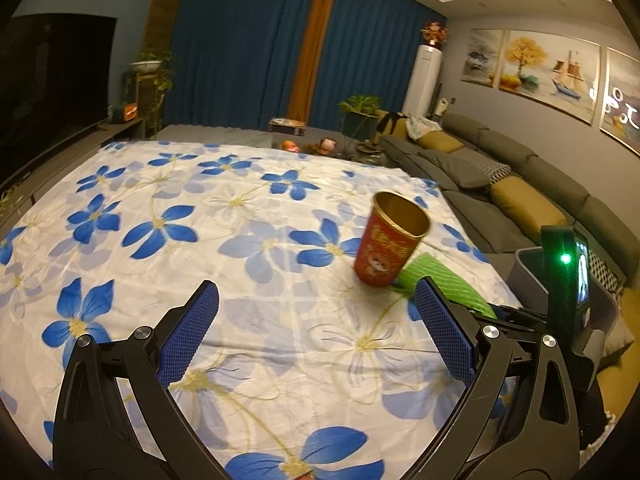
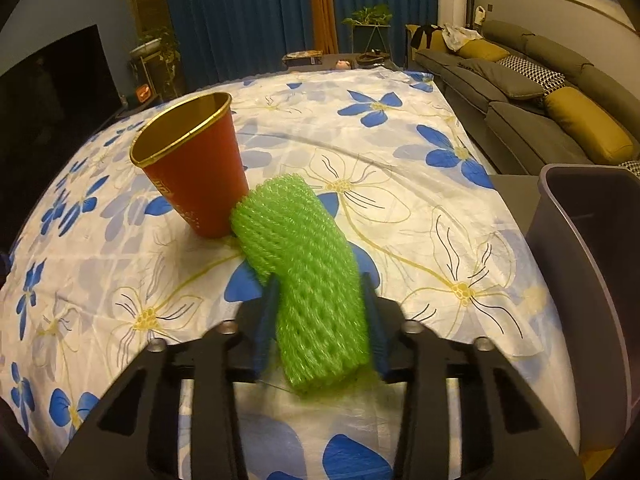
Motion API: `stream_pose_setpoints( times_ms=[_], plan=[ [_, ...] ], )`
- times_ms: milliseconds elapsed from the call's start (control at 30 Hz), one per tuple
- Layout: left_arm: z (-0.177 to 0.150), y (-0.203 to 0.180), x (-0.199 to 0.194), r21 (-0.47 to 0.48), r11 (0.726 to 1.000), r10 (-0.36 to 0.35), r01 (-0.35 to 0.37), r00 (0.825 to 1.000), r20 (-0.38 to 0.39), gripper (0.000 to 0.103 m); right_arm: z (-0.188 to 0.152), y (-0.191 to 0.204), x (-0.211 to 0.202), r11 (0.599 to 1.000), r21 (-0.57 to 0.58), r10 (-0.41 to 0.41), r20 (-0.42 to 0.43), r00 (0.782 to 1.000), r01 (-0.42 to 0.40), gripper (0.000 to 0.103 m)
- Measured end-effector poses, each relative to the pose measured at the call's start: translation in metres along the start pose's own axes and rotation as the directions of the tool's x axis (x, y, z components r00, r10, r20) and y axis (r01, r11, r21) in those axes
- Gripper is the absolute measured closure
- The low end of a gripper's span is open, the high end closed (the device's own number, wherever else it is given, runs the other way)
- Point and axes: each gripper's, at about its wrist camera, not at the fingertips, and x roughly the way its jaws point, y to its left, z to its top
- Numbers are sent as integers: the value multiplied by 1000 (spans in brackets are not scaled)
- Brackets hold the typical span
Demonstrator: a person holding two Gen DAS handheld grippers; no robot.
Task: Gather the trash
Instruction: 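Grasp the red paper cup with left tool while right tool grasps the green foam net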
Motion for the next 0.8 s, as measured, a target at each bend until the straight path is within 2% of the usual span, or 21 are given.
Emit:
stream_pose_setpoints(
  times_ms=[167,433,667,767,800],
  plan=[
    [7,-18,9,54,998,-35,34,999,10,6,-1,-4,-11,1000,21,8,55,998,-9,80],
    [18,-46,49,93,993,-69,70,998,-14,6,-11,-22,-56,994,75,-88,204,975,74,81],
    [21,-63,89,98,994,-45,50,997,-55,7,-16,-41,-90,989,138,-91,279,956,54,81],
    [23,-66,103,96,994,-35,42,996,-81,14,-17,-44,-91,988,145,-92,283,955,52,81],
    [23,-67,107,96,994,-35,44,995,-90,20,-17,-46,-91,988,147,-91,284,954,50,81]
  ],
)
